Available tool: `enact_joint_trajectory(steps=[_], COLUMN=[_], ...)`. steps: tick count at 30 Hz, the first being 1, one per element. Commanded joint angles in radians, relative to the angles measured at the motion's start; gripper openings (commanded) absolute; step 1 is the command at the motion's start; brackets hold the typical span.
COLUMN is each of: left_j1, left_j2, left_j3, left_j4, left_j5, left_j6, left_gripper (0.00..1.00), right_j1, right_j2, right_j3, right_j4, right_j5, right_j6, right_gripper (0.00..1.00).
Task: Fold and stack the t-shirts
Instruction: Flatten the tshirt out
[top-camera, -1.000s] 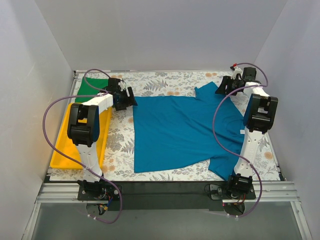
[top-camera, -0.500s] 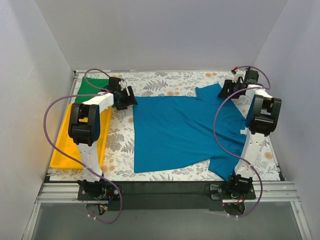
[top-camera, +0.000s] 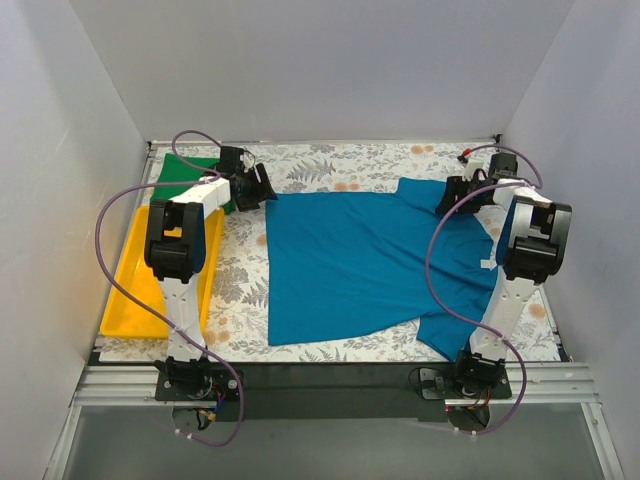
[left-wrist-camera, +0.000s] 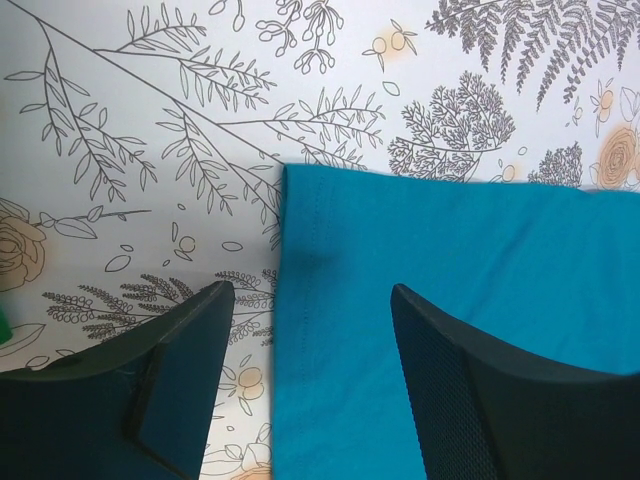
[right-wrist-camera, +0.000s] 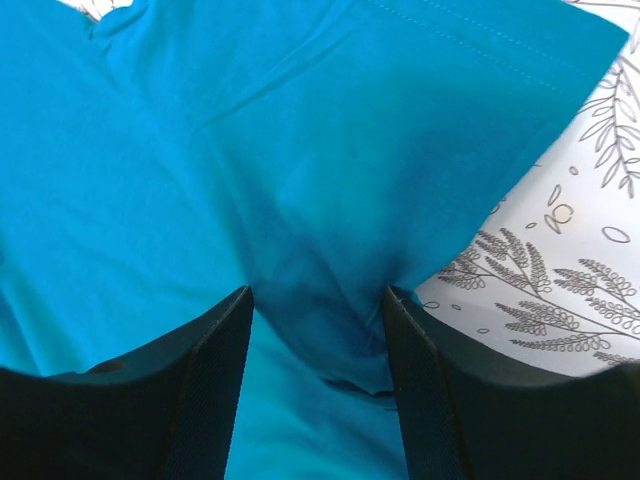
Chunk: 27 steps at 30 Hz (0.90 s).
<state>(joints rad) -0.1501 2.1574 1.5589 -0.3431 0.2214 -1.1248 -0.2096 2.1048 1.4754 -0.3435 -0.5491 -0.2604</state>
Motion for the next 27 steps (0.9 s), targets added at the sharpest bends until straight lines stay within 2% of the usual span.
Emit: enact_joint_trajectory(steps=[1, 7, 16, 27], left_j1=[0.003, 0.003, 0.003, 0.003], left_j2=[-0.022, -0.048, -0.045, -0.019], left_j3=[-0.042, -0.062, -0.057, -0.046], left_j4=[-0.033, -0.025, -0.025, -0.025], left_j5=[0.001, -0.014, 0.004, 0.029], left_j6=[0.019, 0.04, 0.042, 0.026], left_gripper=[0.63, 0.64, 0.64, 0.64], right_j1=[-0.007, -0.007, -0.008, -0.016], right_j2=[-0.02, 0.086, 0.262, 0.353], right_j3=[0.041, 0.287, 0.489, 0.533], right_j4=[-0.077, -0.038, 0.032, 0.031], right_j5=[-0.014, -0.025, 0.066, 0.12], right_j6=[-0.017, 0.09, 0.237, 0.253], right_gripper=[0.62, 0.63, 0.61, 0.58])
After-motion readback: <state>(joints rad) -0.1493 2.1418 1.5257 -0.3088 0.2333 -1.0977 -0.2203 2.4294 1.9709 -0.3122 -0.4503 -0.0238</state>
